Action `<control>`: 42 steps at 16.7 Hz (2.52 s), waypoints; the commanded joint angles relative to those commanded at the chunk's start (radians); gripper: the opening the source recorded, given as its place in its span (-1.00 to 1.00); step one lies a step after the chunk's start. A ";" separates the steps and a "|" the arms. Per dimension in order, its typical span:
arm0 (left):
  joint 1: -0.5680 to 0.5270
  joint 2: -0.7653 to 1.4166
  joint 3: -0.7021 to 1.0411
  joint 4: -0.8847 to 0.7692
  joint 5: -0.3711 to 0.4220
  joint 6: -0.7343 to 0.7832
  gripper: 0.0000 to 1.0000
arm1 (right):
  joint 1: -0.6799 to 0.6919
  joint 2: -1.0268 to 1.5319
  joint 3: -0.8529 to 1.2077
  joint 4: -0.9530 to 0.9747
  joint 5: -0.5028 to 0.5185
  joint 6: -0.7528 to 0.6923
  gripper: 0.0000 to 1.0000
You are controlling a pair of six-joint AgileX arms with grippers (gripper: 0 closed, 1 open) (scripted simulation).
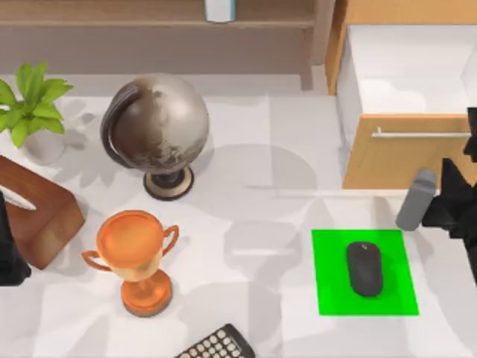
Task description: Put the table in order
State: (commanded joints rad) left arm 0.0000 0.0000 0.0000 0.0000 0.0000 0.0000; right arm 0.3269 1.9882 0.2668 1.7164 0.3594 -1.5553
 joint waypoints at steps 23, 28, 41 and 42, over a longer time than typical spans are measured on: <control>0.000 0.000 0.000 0.000 0.000 0.000 1.00 | -0.019 0.006 0.042 -0.036 -0.019 0.000 -1.00; 0.000 0.000 0.000 0.000 0.000 0.000 1.00 | -0.017 0.008 0.041 -0.039 -0.018 0.003 -1.00; 0.000 0.000 0.000 0.000 0.000 0.000 1.00 | -0.088 0.085 0.290 -0.210 -0.087 0.002 -1.00; 0.000 0.000 0.000 0.000 0.000 0.000 1.00 | -0.088 0.085 0.290 -0.210 -0.087 0.002 -1.00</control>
State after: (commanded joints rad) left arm 0.0000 0.0000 0.0000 0.0000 0.0000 0.0000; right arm 0.2394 2.0729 0.5566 1.5064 0.2719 -1.5536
